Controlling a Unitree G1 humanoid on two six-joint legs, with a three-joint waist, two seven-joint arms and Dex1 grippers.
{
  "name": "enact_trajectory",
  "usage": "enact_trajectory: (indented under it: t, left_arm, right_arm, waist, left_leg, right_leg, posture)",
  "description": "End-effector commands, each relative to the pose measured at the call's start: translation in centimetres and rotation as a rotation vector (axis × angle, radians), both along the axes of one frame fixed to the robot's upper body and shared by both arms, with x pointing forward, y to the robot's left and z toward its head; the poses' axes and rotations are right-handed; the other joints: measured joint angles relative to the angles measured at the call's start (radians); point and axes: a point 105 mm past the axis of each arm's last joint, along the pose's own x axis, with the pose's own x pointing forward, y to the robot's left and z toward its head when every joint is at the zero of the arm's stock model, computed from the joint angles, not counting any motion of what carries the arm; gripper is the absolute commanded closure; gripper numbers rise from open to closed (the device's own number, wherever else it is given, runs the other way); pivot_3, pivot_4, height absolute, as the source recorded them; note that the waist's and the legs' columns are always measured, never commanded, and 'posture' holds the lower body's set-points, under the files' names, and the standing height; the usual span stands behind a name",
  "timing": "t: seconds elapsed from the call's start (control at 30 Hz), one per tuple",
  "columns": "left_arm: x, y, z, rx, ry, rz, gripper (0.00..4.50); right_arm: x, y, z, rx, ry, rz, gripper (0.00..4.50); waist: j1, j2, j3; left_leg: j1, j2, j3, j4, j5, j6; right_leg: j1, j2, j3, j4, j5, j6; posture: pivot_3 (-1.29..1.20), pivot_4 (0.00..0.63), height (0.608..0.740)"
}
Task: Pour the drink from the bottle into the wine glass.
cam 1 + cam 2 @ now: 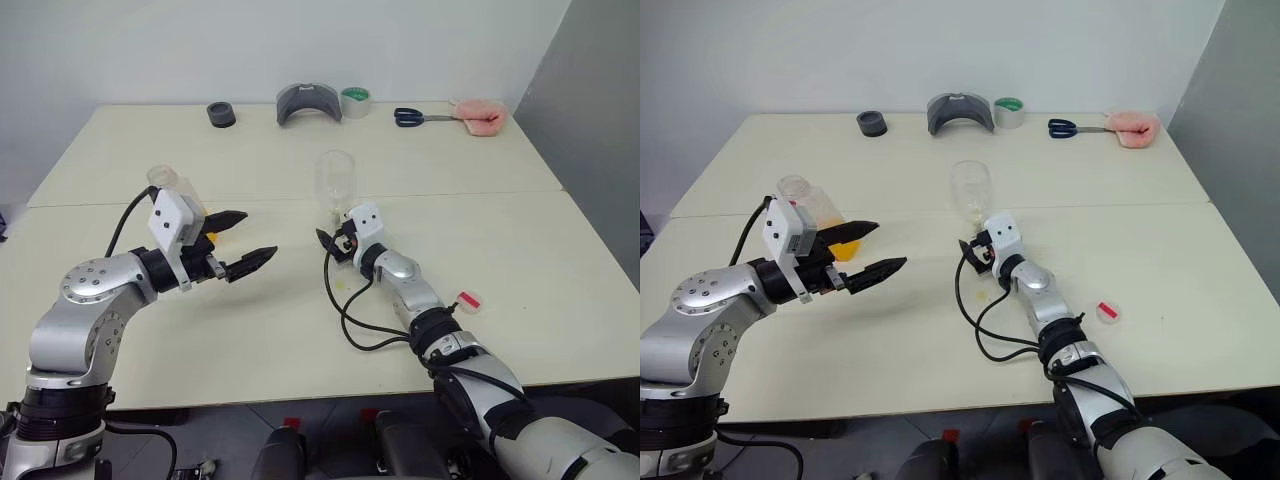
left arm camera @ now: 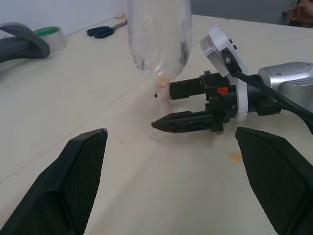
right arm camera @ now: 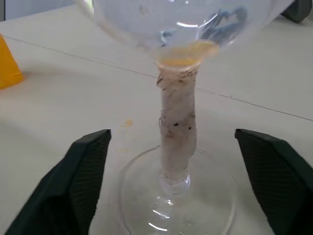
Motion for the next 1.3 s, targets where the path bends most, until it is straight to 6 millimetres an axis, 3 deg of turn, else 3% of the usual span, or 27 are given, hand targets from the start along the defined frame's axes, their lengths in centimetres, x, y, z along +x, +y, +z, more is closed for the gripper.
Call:
enact_trajectory:
  t: [0.03, 0.33, 0.63, 0.87, 1.0, 1.07, 1.17, 1.3]
  left_arm:
    - [0.0, -0.1, 1.1, 0.016, -0.051, -0.006, 0.00]
    - [0.0, -0.5, 1.5, -0.018, -0.064, -0.002, 0.00]
    - [-1.0, -0.6, 1.0, -0.077, -0.073, 0.066, 0.00]
    - [-1.7, 2.6, -3.5, -0.145, -0.062, 0.387, 0.00]
    - [-1.8, 5.3, -5.5, -0.162, -0.092, 0.596, 0.00]
    - [-1.9, 5.9, -6.0, -0.158, -0.104, 0.647, 0.00]
    - [-1.7, 8.0, -6.4, -0.166, -0.130, 0.769, 0.00]
    - [-0.7, 9.0, -6.2, -0.189, -0.125, 0.795, 0.00]
  right_arm:
    - [0.0, 0.0, 1.8, 0.044, -0.072, -0.003, 0.10]
    - [-1.3, -1.3, 2.0, 0.047, -0.122, 0.007, 0.10]
    - [-4.4, -4.5, 2.0, 0.049, -0.104, 0.021, 0.10]
    - [-9.1, -5.8, 3.1, 0.050, -0.086, 0.155, 0.10]
    - [-10.2, -5.9, 4.0, 0.042, -0.088, 0.181, 0.10]
    - [-10.7, -5.7, 4.4, 0.037, -0.086, 0.203, 0.10]
    - [-13.3, -4.6, 4.9, 0.027, -0.067, 0.358, 0.10]
    - [-15.3, -4.3, 5.2, -0.002, -0.047, 0.464, 0.10]
  waist:
    - [0.000, 0.000, 0.000]
    - [0.002, 0.000, 0.000]
    - [0.004, 0.002, 0.001]
    - [0.008, 0.002, 0.002]
    - [0.017, 0.002, 0.002]
    - [0.022, 0.002, 0.001]
    - [0.034, 0.001, 0.002]
    - [0.045, 0.001, 0.002]
  left_leg:
    - [0.000, 0.000, 0.000, 0.000, 0.000, 0.000]
    - [0.000, 0.000, 0.000, 0.000, 0.000, 0.000]
    - [-0.001, 0.001, 0.000, 0.000, 0.000, -0.001]
    - [-0.001, 0.001, 0.000, 0.001, -0.001, -0.001]
    - [0.000, 0.000, -0.001, 0.001, -0.001, -0.002]
    - [0.000, 0.001, -0.001, 0.001, -0.001, -0.002]
    - [-0.001, 0.000, -0.001, 0.001, -0.001, -0.002]
    - [-0.002, -0.001, -0.002, 0.001, -0.001, -0.002]
  right_leg:
    - [0.000, 0.000, 0.000, 0.000, 0.000, 0.000]
    - [0.000, 0.000, 0.000, 0.000, 0.000, 0.000]
    - [0.000, -0.001, 0.000, 0.000, 0.000, 0.000]
    - [0.000, -0.006, 0.000, -0.001, 0.000, 0.000]
    - [0.001, -0.004, 0.000, -0.001, -0.002, 0.003]
    - [0.001, -0.004, 0.000, -0.001, -0.003, 0.005]
    - [0.000, -0.004, -0.001, -0.002, -0.003, 0.004]
    - [0.000, -0.004, -0.002, -0.002, -0.001, 0.002]
  posture:
    - [0.00, 0.150, 0.740]
    - [0.00, 0.150, 0.740]
    - [0.00, 0.150, 0.740]
    - [0.00, 0.150, 0.740]
    - [0.00, 0.150, 0.740]
    - [0.00, 0.150, 0.740]
    - [0.00, 0.150, 0.740]
    - [0.00, 0.150, 0.740]
